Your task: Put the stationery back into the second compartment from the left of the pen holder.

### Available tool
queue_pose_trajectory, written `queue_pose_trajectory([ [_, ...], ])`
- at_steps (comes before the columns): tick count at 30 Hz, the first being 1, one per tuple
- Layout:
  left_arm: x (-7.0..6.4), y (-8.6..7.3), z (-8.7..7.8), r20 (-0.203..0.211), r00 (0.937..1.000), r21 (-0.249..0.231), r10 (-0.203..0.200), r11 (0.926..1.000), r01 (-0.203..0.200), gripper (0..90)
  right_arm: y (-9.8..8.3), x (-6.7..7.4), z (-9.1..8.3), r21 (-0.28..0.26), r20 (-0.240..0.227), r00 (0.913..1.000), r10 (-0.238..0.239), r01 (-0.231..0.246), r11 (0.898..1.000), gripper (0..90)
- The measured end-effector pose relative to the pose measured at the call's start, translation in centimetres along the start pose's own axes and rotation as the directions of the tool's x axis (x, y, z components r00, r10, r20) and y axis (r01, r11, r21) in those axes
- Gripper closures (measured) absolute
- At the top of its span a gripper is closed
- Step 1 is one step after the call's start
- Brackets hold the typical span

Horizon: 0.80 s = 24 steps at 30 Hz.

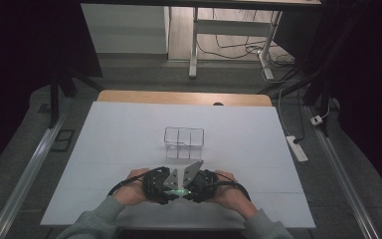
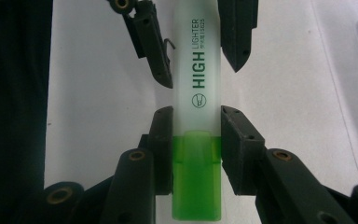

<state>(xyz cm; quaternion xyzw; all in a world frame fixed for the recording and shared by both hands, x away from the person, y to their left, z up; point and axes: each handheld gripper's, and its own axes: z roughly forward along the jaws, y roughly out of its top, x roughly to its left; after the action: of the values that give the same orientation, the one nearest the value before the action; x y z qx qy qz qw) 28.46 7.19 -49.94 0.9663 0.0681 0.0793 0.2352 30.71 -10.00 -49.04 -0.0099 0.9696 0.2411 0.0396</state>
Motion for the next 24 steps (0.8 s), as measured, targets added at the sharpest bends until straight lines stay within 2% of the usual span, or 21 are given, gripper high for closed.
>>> queue_pose_trajectory([
  [1, 0.0, 0.0, 0.0, 0.005, 0.9999, 0.007, 0.016, 0.9999, -0.016, 59.0, 0.0, 0.1, 0.0, -0.001, -0.001, 1.0000, -0.006, 0.006, 1.000, 66.4],
  [2, 0.3, 0.0, -0.2, -0.001, 0.9968, 0.063, 0.080, 0.9948, -0.080, 59.9, 0.0, 0.1, -0.1, 0.006, 0.000, 0.9999, -0.014, 0.014, 1.000, 66.4],
  [3, -0.1, -0.1, 0.1, -0.005, 0.9989, 0.034, 0.047, 0.9983, -0.047, 61.5, 0.1, 0.2, -0.1, 0.001, -0.005, 0.9999, -0.016, 0.016, 1.000, 66.4],
  [4, -0.1, -0.1, 0.1, 0.002, 0.9989, 0.033, 0.047, 0.9983, -0.048, 62.4, 0.0, 0.2, -0.1, -0.016, -0.011, 0.9998, -0.017, 0.016, 1.000, 66.3],
  [6, -0.2, -0.1, 0.3, 0.015, 0.9990, 0.027, 0.043, 0.9987, -0.043, 63.8, 0.0, 0.2, -0.3, -0.011, -0.014, 0.9994, -0.031, 0.030, 0.999, 66.0],
  [8, -0.2, -0.2, 0.2, 0.011, 0.9991, 0.024, 0.041, 0.9988, -0.042, 64.9, 0.0, 0.2, -0.3, -0.037, -0.017, 0.9996, -0.025, 0.024, 0.999, 65.3],
  [11, 0.0, -0.3, 0.0, 0.005, 0.9998, -0.007, 0.020, 0.9998, -0.020, 65.3, -0.2, 0.0, -0.7, -0.067, 0.003, 1.0000, -0.003, 0.004, 0.998, 63.8],
  [13, 0.3, -0.5, -0.2, 0.001, 1.0000, -0.036, -0.009, 0.9993, 0.009, 65.5, -0.3, -0.2, -1.2, -0.099, 0.019, 0.9993, 0.033, -0.031, 0.995, 62.1],
  [15, 0.5, -0.8, -0.4, 0.000, 0.9998, -0.050, -0.018, 0.9986, 0.018, 65.5, -0.5, -0.5, -1.6, -0.132, 0.033, 0.9969, 0.071, -0.066, 0.989, 57.4],
  [19, 0.9, -1.1, -0.6, -0.021, 0.9991, -0.065, -0.037, 0.9973, 0.036, 65.5, -1.0, -1.0, -2.4, -0.227, 0.078, 0.9838, 0.161, -0.140, 0.964, 47.3],
  [21, 1.2, -1.4, -0.7, -0.021, 0.9982, -0.082, -0.055, 0.9952, 0.053, 65.5, -1.4, -1.3, -2.8, -0.270, 0.086, 0.9751, 0.204, -0.174, 0.947, 43.5],
  [24, 1.6, -1.8, -0.9, -0.043, 0.9954, -0.091, -0.085, 0.9926, 0.081, 65.4, -2.0, -1.6, -3.5, -0.329, 0.098, 0.9621, 0.254, -0.210, 0.921, 39.8],
])
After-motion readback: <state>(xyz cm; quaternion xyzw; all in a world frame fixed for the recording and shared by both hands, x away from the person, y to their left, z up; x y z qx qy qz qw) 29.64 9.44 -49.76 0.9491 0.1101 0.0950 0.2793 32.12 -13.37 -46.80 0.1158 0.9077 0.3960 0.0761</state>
